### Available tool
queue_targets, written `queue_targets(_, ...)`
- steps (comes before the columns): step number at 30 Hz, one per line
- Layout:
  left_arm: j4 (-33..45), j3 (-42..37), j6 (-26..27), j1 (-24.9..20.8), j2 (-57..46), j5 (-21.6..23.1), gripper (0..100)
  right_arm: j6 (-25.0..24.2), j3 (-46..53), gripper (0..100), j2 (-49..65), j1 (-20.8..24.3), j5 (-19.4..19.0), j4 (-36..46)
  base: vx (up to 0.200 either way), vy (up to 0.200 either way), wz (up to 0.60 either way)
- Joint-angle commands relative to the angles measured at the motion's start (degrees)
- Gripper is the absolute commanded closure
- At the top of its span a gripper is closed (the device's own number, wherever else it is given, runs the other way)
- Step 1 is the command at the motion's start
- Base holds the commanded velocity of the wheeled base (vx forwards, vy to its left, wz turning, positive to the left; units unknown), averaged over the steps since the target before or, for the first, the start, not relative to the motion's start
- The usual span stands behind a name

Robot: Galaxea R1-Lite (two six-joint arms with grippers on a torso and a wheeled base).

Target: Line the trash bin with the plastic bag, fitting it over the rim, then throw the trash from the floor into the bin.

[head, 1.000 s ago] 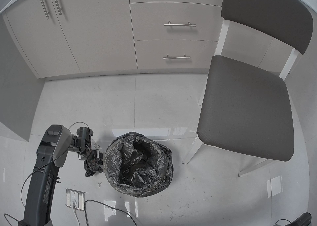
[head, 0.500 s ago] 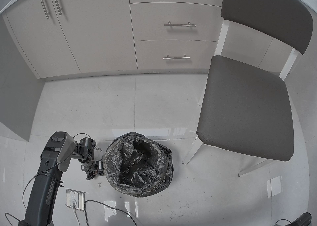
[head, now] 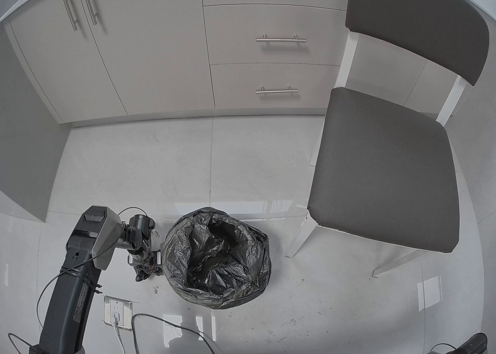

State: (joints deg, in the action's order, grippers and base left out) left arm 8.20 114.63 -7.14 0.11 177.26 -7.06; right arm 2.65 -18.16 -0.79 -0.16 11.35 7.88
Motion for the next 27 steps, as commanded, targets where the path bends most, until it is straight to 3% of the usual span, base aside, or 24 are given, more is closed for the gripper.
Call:
queue_targets(1,-0.03,-0.04,0.11,-0.20,0.35,-0.68,0,-0.01,0.15,0,0.79,-0.02,-0.01,0.04,0.000,0.000,0.00)
queue_targets(7,-0.12,-0.04,0.11,0.33,0.35,-1.03,0,0.08,0.41,0,0.79,-0.02,-0.19,0.04,0.000,0.000,0.00)
queue_targets(8,-0.12,-0.04,0.11,0.42,0.35,-1.03,100,0.08,0.41,0,0.79,-0.02,-0.19,0.04,0.000,0.000,0.00)
queue_targets(18,1.64,-0.04,-0.41,1.12,0.35,-2.26,100,0.08,0.32,0,0.79,0.07,-0.19,-0.05,0.000,0.000,0.00)
queue_targets(21,8.58,-0.04,-1.38,1.12,0.35,-2.79,100,0.08,0.32,0,0.79,0.07,-0.19,0.04,0.000,0.000,0.00)
queue_targets(27,17.72,-0.04,-13.42,2.00,-10.01,-3.05,100,-0.27,0.23,0,0.79,-0.02,0.25,-0.05,0.000,0.000,0.00)
